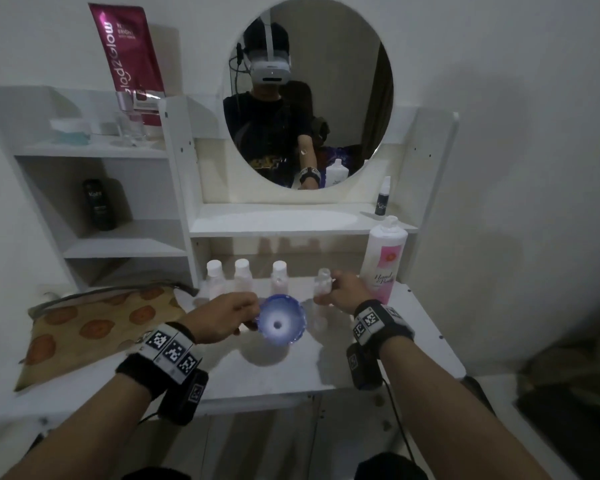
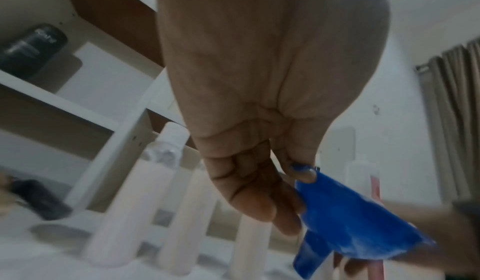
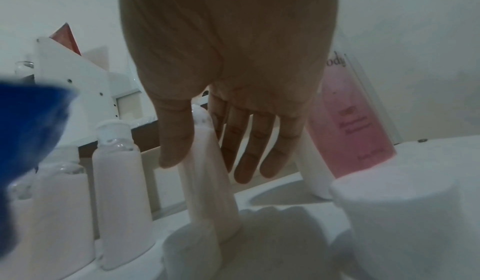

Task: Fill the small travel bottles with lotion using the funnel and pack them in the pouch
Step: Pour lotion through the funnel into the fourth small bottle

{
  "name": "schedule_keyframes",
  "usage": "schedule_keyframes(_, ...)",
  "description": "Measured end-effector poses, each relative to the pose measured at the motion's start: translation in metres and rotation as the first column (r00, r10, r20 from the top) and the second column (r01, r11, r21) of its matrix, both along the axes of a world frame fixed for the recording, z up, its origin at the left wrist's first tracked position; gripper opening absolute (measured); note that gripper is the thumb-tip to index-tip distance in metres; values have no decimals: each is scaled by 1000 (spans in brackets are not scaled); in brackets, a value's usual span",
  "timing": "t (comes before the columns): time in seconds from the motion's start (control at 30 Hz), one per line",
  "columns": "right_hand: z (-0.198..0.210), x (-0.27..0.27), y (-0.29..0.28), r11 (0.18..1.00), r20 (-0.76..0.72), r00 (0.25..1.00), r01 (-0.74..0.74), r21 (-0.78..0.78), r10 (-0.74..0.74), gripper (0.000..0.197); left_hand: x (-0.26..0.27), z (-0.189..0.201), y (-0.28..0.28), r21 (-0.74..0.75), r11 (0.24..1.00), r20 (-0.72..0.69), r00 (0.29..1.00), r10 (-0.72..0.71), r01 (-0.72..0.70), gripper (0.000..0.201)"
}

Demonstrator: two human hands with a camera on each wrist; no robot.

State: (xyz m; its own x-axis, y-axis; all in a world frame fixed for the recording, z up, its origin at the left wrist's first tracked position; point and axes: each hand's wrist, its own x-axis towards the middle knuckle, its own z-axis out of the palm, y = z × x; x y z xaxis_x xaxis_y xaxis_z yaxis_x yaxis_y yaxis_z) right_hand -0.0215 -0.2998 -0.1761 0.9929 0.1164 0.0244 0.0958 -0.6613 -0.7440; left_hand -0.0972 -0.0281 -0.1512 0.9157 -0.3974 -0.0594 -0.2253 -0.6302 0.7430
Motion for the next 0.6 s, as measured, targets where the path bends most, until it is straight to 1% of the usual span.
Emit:
schedule_keyframes(0.1,3,-1,1,1000,-19,1000,13,-29,-13,33,-6,-11,14,229,973,80,996,-51,31,21)
schedule_keyframes(0.2,3,1,4,1000,-31,999,23,-18,-24,32,-7,-14,27,373,926,134,984,-122,64,18)
schedule_keyframes(0.3,2,2,5,998,-32,999,38,-45,-39,41,-8,-9,34,459,882,148,971,-190,103,18)
schedule_keyframes(0.37,2,2,5,999,-39,998,44,-32,-45,45,-10,-4,36,508,853,152,962,-227,121,20)
schedule_keyframes(0.43,4,2,5,998,-41,998,40,-42,-42,42,-9,1,37,560,819,148,957,-248,125,20)
schedule_keyframes(0.53,5,1,5,999,-47,998,34,-42,-36,36,-7,8,41,622,774,102,968,-230,119,21)
schedule_keyframes(0.6,5,1,5,999,-48,998,32,-30,-33,35,-6,10,42,660,746,85,979,-188,86,21)
